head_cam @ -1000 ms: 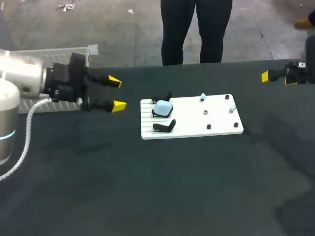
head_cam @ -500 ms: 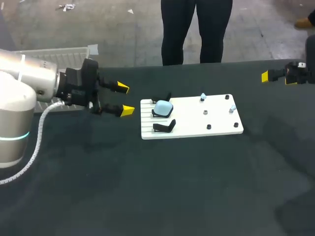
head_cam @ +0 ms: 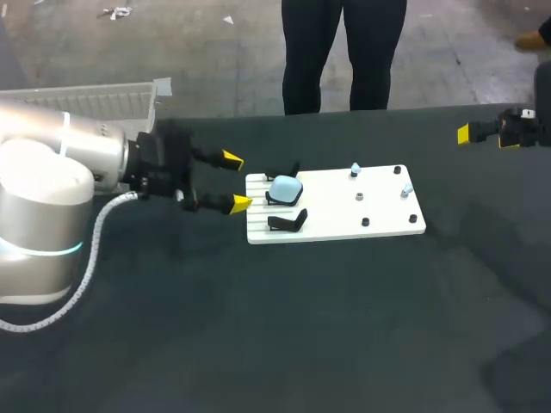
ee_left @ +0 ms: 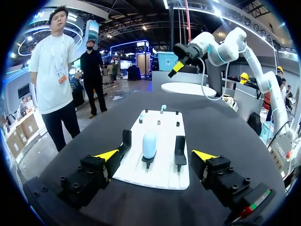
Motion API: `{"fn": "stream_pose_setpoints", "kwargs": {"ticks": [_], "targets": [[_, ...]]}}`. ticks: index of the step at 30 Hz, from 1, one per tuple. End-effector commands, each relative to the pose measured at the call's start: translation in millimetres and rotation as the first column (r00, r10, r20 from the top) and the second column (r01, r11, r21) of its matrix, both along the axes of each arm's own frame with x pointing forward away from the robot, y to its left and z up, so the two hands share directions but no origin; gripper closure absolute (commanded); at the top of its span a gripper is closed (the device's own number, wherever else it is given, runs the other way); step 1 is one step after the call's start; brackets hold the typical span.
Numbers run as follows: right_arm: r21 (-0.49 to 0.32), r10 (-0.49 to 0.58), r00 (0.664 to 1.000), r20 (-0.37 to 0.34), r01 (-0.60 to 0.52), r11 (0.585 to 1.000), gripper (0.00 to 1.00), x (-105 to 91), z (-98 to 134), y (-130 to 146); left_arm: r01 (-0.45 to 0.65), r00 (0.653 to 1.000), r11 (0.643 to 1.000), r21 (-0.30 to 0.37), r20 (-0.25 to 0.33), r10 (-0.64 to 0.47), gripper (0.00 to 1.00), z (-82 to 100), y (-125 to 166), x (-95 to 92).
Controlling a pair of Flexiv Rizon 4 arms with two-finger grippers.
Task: Pick up each earbud case from the left stands, insert the matching earbuds, close the lid, and place the case in the box.
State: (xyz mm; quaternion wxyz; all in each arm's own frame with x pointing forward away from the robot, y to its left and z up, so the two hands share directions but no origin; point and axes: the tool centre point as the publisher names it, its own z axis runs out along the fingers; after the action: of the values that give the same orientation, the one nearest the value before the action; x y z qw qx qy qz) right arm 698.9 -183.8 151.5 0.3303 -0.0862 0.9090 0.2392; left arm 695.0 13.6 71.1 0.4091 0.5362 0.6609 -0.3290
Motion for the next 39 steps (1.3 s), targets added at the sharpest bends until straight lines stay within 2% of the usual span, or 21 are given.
{"fn": "stream_pose_setpoints", "kwargs": {"ticks": [1, 7, 21, 28, 32, 39], "targets": [[0.001, 0.002, 1.000, 0.001, -0.002, 1.000, 0.00, 0.0, 0, 0, 0.015, 1.000, 1.000, -0.003, -0.005, -0.015, 0.00, -11.9, -11, 14.2], [0.001, 0.002, 1.000, 0.001, -0.002, 1.000, 0.00, 0.0, 0, 0, -0.023, 1.000, 0.999, 0.024, -0.021, 0.024, 0.00, -18.6, -20, 15.2], [0.001, 0.002, 1.000, 0.001, -0.002, 1.000, 0.00, 0.0, 0, 0, -0.023, 1.000, 0.999, 0.024, -0.021, 0.024, 0.00, -18.6, -20, 15.2], [0.001, 0.002, 1.000, 0.001, -0.002, 1.000, 0.00, 0.0, 0, 0, 0.027, 0.999, 0.999, 0.039, 0.022, -0.028, 0.00, -28.0, -32, 25.6], [0.001, 0.002, 1.000, 0.001, -0.002, 1.000, 0.00, 0.0, 0, 0, 0.051, 0.998, 0.997, 0.050, 0.026, -0.052, 0.00, -28.9, -40, 29.1], [0.001, 0.002, 1.000, 0.001, -0.002, 1.000, 0.00, 0.0, 0, 0, 0.089, 0.996, 0.996, 0.022, 0.022, -0.090, 0.00, -37.1, -49, 34.0]]}}
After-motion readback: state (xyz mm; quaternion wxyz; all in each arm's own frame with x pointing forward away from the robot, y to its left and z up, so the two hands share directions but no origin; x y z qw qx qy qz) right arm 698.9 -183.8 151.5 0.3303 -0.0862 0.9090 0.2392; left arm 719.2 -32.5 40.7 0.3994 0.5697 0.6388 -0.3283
